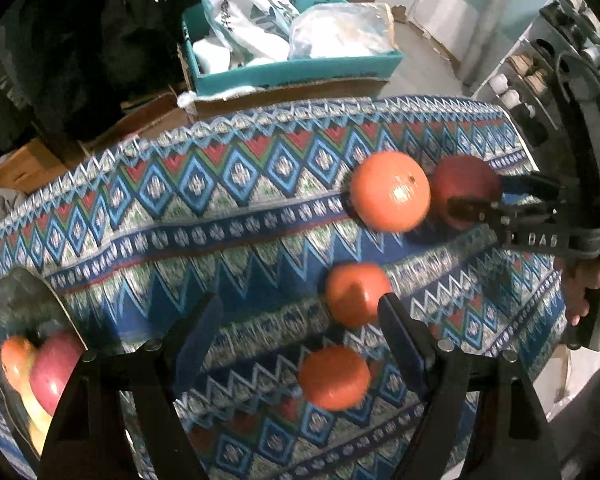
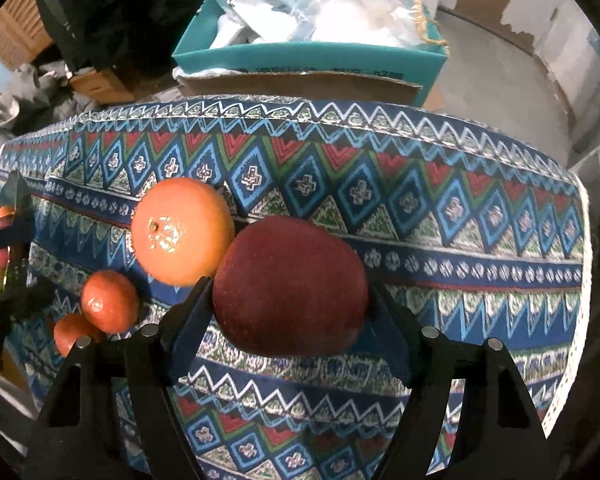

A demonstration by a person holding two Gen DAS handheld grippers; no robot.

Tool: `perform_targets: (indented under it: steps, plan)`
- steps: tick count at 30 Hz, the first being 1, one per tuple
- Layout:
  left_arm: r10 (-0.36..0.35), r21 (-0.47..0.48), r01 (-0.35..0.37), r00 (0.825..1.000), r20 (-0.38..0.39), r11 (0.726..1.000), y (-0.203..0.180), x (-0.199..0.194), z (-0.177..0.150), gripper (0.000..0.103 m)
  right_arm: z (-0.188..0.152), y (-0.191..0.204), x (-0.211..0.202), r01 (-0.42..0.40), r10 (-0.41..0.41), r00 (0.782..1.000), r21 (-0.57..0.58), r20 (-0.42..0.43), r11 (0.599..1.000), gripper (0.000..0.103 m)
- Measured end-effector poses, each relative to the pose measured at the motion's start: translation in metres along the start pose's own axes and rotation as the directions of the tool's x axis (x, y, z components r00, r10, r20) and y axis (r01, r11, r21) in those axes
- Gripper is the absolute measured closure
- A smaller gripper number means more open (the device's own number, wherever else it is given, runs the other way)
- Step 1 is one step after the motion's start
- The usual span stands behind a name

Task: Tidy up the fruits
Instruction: 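Grasp the second red apple with the right tool while the left tool grasps an orange, then carry the apple with the right tool while the left tool carries the orange to the bowl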

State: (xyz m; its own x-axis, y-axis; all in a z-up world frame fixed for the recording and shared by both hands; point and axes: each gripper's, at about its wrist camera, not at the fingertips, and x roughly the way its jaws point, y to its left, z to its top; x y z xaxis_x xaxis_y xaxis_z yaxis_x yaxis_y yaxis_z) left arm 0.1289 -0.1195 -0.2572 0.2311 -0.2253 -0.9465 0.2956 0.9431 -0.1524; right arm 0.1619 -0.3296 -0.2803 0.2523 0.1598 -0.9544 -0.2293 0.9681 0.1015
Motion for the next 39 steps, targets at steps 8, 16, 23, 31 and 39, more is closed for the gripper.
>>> perform_targets:
  steps: [8, 16, 23, 31, 39]
  plan:
    - [0.000, -0.028, -0.001, 0.999, -0.035, 1.000, -0.006, 0.007, -0.035, 0.021, -0.023, 0.009, -0.027, -0.029, 0.027, 0.998, 0.041, 0.052, 0.999, 0.027]
    - [-0.012, -0.062, 0.008, 0.997, -0.070, 0.998, -0.007, 0.023, -0.050, 0.021, -0.040, 0.025, -0.040, -0.033, 0.031, 0.998, 0.031, 0.061, 0.999, 0.027]
    - [-0.001, -0.078, -0.005, 0.997, -0.083, 0.997, -0.007, 0.034, -0.052, 0.021, -0.045, 0.029, -0.042, -0.049, 0.047, 0.997, 0.036, 0.061, 0.998, 0.027]
    - [-0.032, -0.043, 0.030, 0.998, -0.052, 0.999, -0.016, 0.031, -0.051, 0.056, -0.044, 0.031, -0.039, -0.050, 0.048, 0.997, 0.032, 0.059, 0.998, 0.027]
    - [-0.003, -0.014, 0.002, 1.000, -0.028, 1.000, -0.015, 0.026, -0.056, 0.056, -0.042, 0.039, -0.039, -0.049, 0.048, 0.996, 0.014, 0.070, 0.999, 0.027]
